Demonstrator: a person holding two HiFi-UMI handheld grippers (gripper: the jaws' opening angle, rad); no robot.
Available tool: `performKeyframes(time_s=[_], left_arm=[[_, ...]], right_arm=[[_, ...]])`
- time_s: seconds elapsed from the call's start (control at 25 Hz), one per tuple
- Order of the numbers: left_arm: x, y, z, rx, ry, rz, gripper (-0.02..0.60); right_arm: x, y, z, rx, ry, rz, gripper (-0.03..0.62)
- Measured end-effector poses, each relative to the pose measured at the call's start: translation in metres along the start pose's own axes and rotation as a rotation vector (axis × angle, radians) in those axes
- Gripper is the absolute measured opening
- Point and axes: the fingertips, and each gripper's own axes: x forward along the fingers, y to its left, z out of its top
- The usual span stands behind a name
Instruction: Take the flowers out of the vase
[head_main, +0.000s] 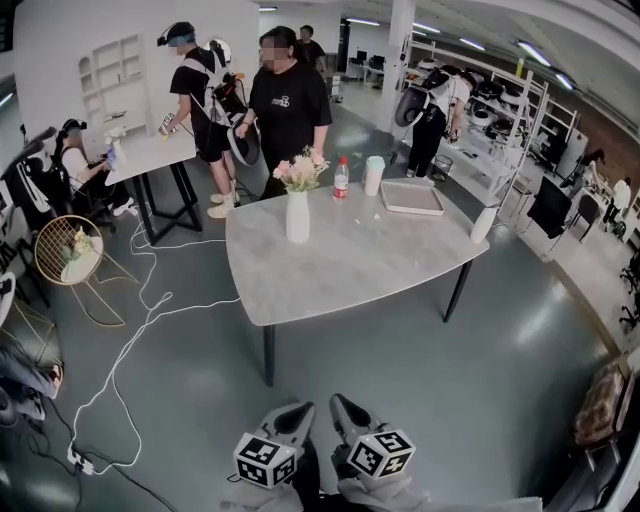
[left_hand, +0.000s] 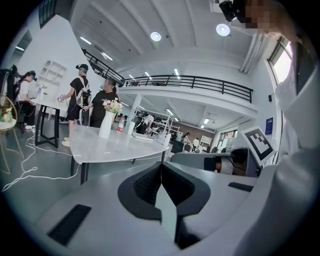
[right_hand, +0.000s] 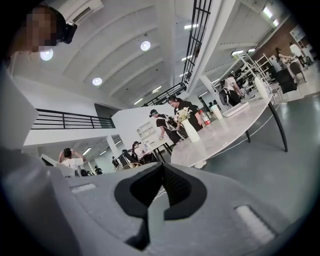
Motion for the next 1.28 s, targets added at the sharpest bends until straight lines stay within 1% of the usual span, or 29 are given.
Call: performKeyframes(time_s=[0.28, 0.64, 0.92, 1.04, 1.28], left_arm=[[0.034, 0.055, 0.026, -0.016, 0.003, 0.023, 0.002], [0.071, 0.104, 0.062, -0.019, 0.021, 0.035, 0.002], [0.102, 0.142, 0.097, -0.01, 0.018, 0.014, 0.002], [0.115, 0.156, 0.111, -0.022, 0.004, 0.005, 0.002], [0.142, 0.186, 0.124, -0.033, 0.004, -0.001, 0.002]], right_arm=[[0.061, -0.023, 0.019, 0.018, 0.01, -0.002, 0.0], [0.13, -0.036, 0.05, 0.034, 0.022, 0.011, 0.0], [0.179, -0.047, 0.078, 0.033, 0.013, 0.002, 0.0], [0.198, -0.052, 0.09, 0.028, 0.009, 0.001, 0.0], [0.234, -0.066, 0.103, 0.025, 0.01, 0.002, 0.0]])
